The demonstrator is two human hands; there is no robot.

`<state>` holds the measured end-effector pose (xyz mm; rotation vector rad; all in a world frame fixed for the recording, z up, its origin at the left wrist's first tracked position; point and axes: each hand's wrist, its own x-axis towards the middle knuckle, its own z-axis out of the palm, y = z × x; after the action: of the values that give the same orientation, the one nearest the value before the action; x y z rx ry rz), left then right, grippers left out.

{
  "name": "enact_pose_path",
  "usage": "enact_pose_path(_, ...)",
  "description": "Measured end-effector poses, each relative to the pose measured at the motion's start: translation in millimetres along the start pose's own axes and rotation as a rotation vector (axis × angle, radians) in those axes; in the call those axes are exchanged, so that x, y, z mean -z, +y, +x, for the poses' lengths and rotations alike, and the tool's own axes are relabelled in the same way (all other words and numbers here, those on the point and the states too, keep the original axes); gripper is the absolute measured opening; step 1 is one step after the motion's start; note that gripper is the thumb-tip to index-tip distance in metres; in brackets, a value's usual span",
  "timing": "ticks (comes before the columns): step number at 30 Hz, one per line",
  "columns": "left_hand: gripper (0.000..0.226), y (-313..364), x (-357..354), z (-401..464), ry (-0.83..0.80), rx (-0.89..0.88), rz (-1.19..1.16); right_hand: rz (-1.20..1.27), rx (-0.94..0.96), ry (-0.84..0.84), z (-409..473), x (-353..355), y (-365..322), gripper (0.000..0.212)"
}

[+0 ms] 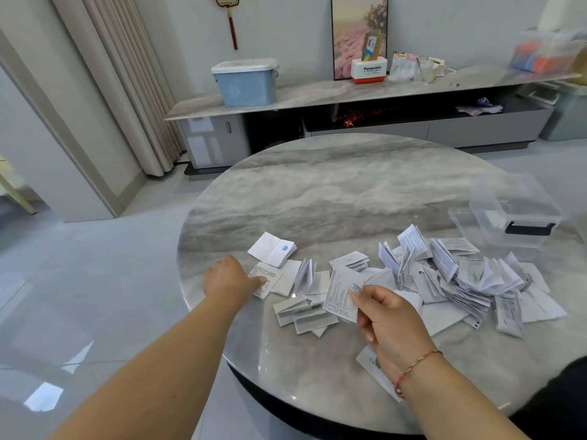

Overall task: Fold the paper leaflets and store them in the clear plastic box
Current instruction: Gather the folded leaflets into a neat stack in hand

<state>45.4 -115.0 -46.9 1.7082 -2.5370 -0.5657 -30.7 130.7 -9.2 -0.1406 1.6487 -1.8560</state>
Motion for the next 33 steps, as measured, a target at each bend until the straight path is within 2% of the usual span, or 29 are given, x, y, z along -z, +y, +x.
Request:
enact_pose_path(1,0.064,2,-2,3,-0.039,-0.019,-0.017,-0.020,0.016,0.006,3,-2,-1,0.022)
enact_pose_path(4,0.014,-2,3,6,-0.112,-0.076,-0.132,-0.055,0.043,-0.001,13,-14,-3,0.016)
enact_pose_path(5,0.010,-5,5,6,-0.117,-0.096,-0.153,-0.060,0.044,-0.007,15,-19,-5,0.014)
enact_pose_path(8,0.027,-8,16,-2,-0.113,-0.169,-0.113,-0.127,0.048,-0.027,26,-36,-8,0.014)
enact_pose_path(11,0.052,0,13,-15,-0.088,-0.157,0.031,-0.197,0.060,-0.037,33,-52,-9,0.012)
enact_pose_path(13,0.048,4,4,-19,-0.093,-0.161,0.060,-0.250,0.074,-0.030,36,-57,-9,0.012)
enact_pose_path(16,0.046,4,2,-18,-0.158,-0.134,-0.016,-0.312,0.097,-0.040,42,-60,-10,0.015)
enact_pose_path(19,0.042,-2,22,-18,-0.214,-0.139,-0.350,-0.326,0.078,-0.098,48,-69,-13,0.021)
enact_pose_path(23,0.031,0,64,-38,-0.428,-0.207,-0.877,-0.327,0.073,-0.187,52,-91,-14,0.024)
enact_pose_path(28,0.039,1,77,-66,-0.493,-0.193,-1.235,-0.250,0.142,-0.174,47,-112,-16,0.026)
enact_pose_path(30,0.041,-1,73,-66,-0.520,-0.200,-1.338,-0.224,0.118,-0.227,44,-120,-13,0.025)
enact_pose_path(32,0.038,-3,74,-66,-0.489,-0.066,-1.486,-0.239,0.118,-0.300,53,-122,-17,0.023)
enact_pose_path(33,0.035,-6,75,-64,-0.463,0.018,-1.567,-0.319,0.178,-0.303,66,-119,-23,0.020)
